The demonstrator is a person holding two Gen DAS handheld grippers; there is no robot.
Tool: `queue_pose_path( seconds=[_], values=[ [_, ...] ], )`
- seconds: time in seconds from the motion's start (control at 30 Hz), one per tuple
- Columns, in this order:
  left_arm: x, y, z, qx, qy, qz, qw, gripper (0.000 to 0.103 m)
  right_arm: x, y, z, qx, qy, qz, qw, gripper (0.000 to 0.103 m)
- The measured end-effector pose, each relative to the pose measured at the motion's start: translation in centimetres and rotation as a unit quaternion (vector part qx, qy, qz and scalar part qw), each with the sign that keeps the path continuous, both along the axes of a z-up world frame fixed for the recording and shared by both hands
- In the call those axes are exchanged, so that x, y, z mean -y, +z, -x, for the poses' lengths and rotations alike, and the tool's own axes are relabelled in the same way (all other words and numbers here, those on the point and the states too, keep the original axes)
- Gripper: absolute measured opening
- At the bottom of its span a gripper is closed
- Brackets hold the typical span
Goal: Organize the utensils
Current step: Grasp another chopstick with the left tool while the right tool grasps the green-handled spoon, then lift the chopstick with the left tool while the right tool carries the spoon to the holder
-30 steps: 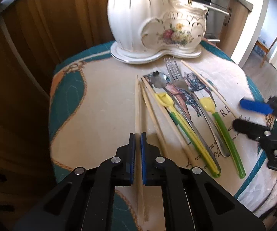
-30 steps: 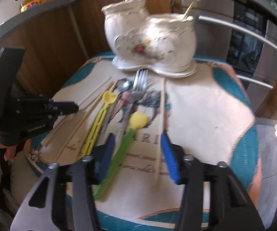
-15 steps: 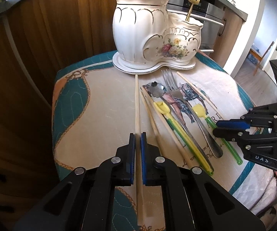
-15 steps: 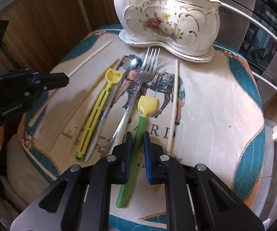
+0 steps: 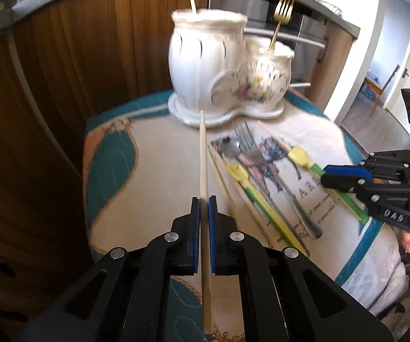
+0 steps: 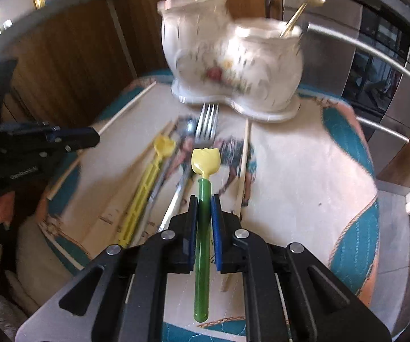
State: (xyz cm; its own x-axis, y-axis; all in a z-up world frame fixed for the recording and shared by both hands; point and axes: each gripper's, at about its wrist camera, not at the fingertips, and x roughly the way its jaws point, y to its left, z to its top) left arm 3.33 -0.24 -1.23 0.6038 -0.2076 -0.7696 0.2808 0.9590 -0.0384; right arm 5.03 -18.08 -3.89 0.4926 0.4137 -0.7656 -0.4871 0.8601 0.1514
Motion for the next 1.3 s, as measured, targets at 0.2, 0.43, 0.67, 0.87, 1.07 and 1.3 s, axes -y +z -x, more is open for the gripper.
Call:
queue_pose_path(
  seconds=[0.2, 0.43, 0.67, 0.87, 1.07, 1.3],
  values=[
    [-2.1, 4.0, 0.2, 0.067, 0.020, 0.043, 0.9967, 0.006, 2.0, 4.4, 0.0, 0.085, -0.015, -0.067, 0.994, 0.010],
    [-2.1, 9.4, -2.0, 0.173, 0.010, 0.100, 0.9799, 0.006, 2.9, 8.6, -3.3, 0.172, -0.049, -0.118, 0.977, 0.010],
    [-0.9, 12.4, -9.5, 0.222, -0.006, 0.171, 0.9599, 0.006, 3.7, 11.4, -8.8, 0.205, -0.094, -0.195, 0.954, 0.010],
    [0.6, 12.6, -13.3, 0.247, 0.001, 0.209, 0.9461, 0.006, 3.2, 11.2, -11.8, 0.229, -0.103, -0.223, 0.942, 0.010],
    [1.8, 11.3, -14.5, 0.273, 0.019, 0.183, 0.9443, 0.006, 2.2, 9.1, -13.6, 0.240, -0.117, -0.224, 0.937, 0.010],
    [2.3, 9.8, -14.1, 0.305, 0.030, 0.145, 0.9406, 0.006, 0.9, 7.4, -13.5, 0.275, -0.116, -0.189, 0.936, 0.010]
  ],
)
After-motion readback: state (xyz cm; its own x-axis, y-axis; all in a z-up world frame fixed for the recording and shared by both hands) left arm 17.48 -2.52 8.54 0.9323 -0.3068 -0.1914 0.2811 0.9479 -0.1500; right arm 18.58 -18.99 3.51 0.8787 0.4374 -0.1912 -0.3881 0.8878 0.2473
